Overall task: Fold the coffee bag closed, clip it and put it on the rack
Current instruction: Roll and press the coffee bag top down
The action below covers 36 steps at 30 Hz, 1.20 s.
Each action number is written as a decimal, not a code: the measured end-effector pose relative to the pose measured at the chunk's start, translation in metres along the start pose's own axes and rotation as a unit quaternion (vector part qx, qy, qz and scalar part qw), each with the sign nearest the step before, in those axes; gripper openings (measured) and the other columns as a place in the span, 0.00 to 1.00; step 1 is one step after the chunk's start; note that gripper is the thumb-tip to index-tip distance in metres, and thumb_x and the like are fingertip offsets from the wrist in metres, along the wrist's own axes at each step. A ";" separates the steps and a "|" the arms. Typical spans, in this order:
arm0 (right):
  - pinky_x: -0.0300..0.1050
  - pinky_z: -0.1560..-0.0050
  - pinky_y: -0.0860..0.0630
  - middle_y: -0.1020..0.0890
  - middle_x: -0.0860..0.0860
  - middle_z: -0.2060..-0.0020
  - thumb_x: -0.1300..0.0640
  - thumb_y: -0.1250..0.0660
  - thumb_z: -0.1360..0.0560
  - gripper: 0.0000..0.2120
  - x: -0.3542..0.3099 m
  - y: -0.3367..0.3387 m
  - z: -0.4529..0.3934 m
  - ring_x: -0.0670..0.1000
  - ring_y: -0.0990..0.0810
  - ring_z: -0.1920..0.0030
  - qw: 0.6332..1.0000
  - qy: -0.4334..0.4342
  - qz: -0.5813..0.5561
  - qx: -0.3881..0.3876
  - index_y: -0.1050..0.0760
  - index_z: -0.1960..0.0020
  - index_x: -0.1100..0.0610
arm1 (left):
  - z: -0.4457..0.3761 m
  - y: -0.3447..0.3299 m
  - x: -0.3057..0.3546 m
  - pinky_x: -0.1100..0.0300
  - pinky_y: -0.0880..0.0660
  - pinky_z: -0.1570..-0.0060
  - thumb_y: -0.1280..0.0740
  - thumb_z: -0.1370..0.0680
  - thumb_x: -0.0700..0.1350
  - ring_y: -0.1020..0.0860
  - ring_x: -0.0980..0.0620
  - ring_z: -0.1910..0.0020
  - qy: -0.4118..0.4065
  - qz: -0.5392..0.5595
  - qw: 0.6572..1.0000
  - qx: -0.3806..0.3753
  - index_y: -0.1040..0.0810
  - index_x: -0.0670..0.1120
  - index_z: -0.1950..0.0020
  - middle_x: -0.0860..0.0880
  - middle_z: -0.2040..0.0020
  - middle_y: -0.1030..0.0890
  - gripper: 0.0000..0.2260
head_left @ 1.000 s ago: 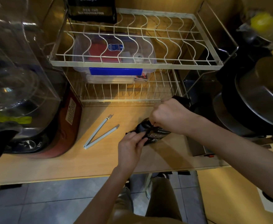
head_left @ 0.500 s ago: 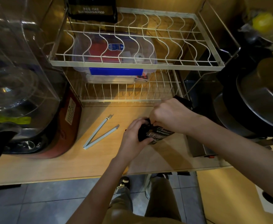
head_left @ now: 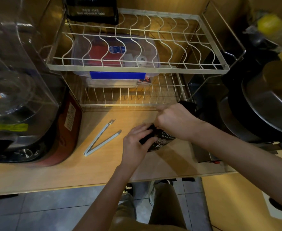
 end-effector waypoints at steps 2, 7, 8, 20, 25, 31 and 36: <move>0.45 0.50 0.28 0.19 0.52 0.55 0.62 0.40 0.24 0.07 -0.003 -0.001 0.000 0.52 0.25 0.47 1.000 0.015 0.005 0.011 0.23 0.52 0.56 | -0.002 -0.001 0.002 0.64 0.31 0.41 0.27 0.33 0.38 0.26 0.53 0.45 -0.013 -0.002 1.000 -0.012 0.20 0.40 0.49 0.44 0.47 0.19 0.14; 0.46 0.52 0.28 0.19 0.51 0.58 0.62 0.39 0.25 0.08 -0.003 0.002 0.000 0.51 0.26 0.49 1.000 0.023 0.005 0.007 0.22 0.54 0.54 | -0.007 0.000 -0.007 0.72 0.29 0.47 0.27 0.34 0.35 0.23 0.60 0.52 0.083 0.090 0.992 0.012 0.18 0.40 0.55 0.54 0.54 0.21 0.09; 0.47 0.54 0.27 0.19 0.52 0.59 0.61 0.38 0.25 0.07 -0.003 0.004 0.000 0.52 0.24 0.51 1.000 0.021 0.002 0.000 0.22 0.53 0.54 | -0.007 -0.001 -0.009 0.72 0.29 0.48 0.26 0.35 0.35 0.23 0.61 0.53 0.100 0.105 0.989 0.013 0.18 0.40 0.57 0.54 0.56 0.20 0.08; 0.51 0.53 0.24 0.19 0.51 0.60 0.51 0.32 0.28 0.09 0.031 0.033 -0.001 0.53 0.21 0.55 0.992 -0.050 -0.117 0.008 0.21 0.53 0.56 | -0.003 -0.006 -0.038 0.58 0.23 0.51 0.27 0.35 0.32 0.20 0.57 0.58 0.248 0.257 0.934 0.005 0.20 0.35 0.60 0.41 0.56 0.19 0.06; 0.53 0.49 0.24 0.18 0.55 0.55 0.53 0.33 0.27 0.10 0.033 0.022 -0.002 0.53 0.21 0.53 0.971 -0.072 -0.229 0.013 0.21 0.50 0.57 | 0.006 -0.007 -0.049 0.52 0.27 0.41 0.27 0.36 0.30 0.23 0.48 0.44 0.275 0.312 0.908 -0.050 0.22 0.36 0.52 0.41 0.42 0.22 0.14; 0.50 0.49 0.25 0.18 0.54 0.53 0.55 0.34 0.26 0.10 0.033 0.015 0.000 0.52 0.21 0.51 0.955 -0.067 -0.287 0.037 0.22 0.47 0.58 | 0.035 -0.006 -0.080 0.59 0.28 0.49 0.24 0.39 0.34 0.24 0.51 0.48 0.256 0.172 0.946 -0.102 0.30 0.47 0.62 0.49 0.53 0.21 0.17; 0.50 0.52 0.24 0.18 0.56 0.56 0.55 0.34 0.26 0.10 0.032 0.013 0.003 0.53 0.20 0.54 0.948 -0.067 -0.304 0.065 0.22 0.49 0.60 | 0.040 -0.003 -0.086 0.57 0.25 0.55 0.24 0.37 0.40 0.21 0.47 0.57 0.202 -0.006 0.978 -0.053 0.22 0.44 0.55 0.43 0.56 0.19 0.14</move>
Point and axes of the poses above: each hand's wrist, its own z-axis away from the middle knuckle, its own y-axis out of the back of the hand, x = y × z, the point moved 4 cm from there along -z, towards the middle knuckle
